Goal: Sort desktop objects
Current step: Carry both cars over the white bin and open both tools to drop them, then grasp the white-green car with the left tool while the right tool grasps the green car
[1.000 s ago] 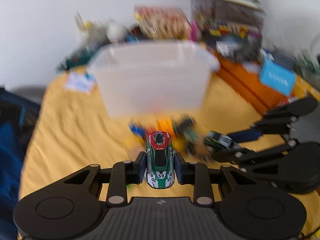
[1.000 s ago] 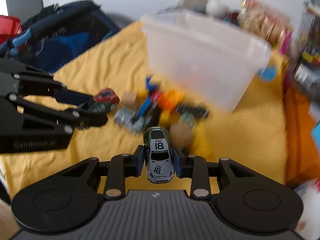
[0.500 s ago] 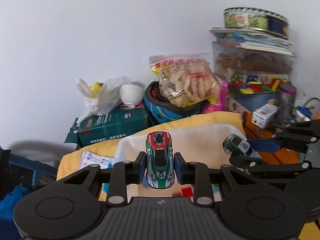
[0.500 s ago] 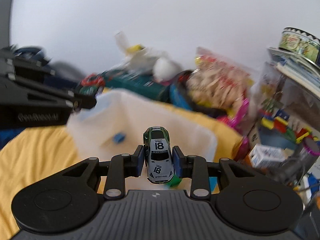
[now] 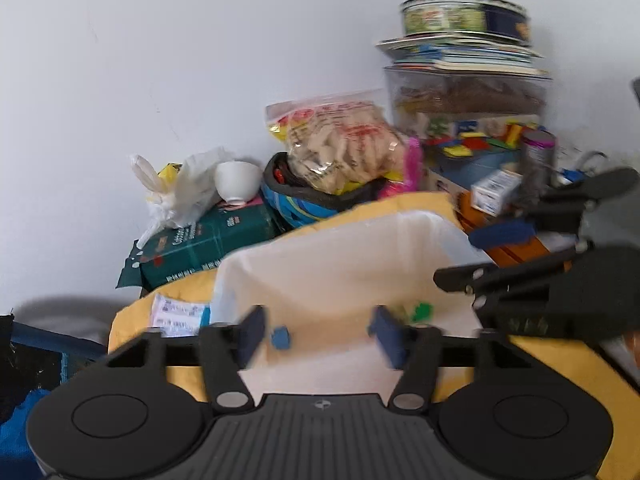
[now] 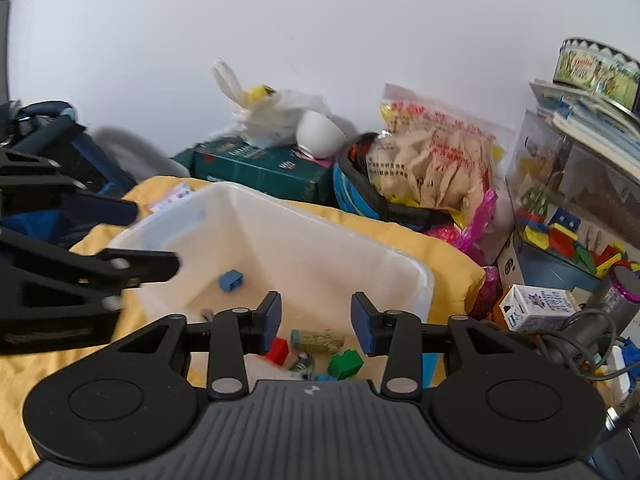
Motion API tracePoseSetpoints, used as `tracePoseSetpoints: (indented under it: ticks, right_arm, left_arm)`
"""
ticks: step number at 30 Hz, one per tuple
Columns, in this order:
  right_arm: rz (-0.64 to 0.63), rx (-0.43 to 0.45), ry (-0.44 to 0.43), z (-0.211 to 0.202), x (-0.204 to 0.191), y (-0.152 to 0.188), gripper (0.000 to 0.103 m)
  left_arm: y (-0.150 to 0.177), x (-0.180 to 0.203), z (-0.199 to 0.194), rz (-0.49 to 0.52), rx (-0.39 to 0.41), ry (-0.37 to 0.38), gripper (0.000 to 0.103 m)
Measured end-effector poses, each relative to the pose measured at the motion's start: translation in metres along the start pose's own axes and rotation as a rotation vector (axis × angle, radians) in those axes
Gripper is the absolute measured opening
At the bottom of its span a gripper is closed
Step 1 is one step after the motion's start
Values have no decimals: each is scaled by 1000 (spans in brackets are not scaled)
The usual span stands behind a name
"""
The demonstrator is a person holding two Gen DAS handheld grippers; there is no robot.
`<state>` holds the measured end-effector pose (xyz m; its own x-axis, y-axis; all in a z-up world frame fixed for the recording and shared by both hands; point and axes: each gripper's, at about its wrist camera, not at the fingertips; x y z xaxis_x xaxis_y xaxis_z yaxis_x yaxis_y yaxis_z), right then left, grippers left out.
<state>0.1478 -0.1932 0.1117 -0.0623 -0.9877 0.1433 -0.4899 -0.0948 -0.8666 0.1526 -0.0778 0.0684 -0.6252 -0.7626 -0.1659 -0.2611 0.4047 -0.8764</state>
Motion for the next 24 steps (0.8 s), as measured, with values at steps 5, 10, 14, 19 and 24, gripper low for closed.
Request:
tracePoseSetpoints:
  ticks: [5, 10, 14, 19, 24]
  right_arm:
    - [0, -62, -71, -25, -10, 49, 48]
    - [-1, -186, -163, -36, -37, 111, 39]
    - [-38, -259, -253, -35, -68, 141, 35]
    - [-133, -218, -265, -19, -101, 141, 34]
    - [-145, -240, -214, 5, -108, 136, 15]
  left_arm:
    - [56, 10, -33, -32, -65, 6, 73]
    - [120, 30, -52, -149, -192, 41, 71]
    - [159, 46, -68, -147, -273, 53, 71]
    - [173, 52, -76, -112, -314, 46, 71]
    - [160, 53, -72, -44, -278, 33, 71]
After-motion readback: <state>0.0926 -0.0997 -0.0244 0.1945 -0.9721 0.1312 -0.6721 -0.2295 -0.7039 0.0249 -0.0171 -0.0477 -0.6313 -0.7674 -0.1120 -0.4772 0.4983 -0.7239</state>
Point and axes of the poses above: each gripper's, at about its wrist camera, not at the fingertips, and z roughly the way its jaws point, x to its right, y to its underside, and after that the axes turned 7 degrees about x, right-handed
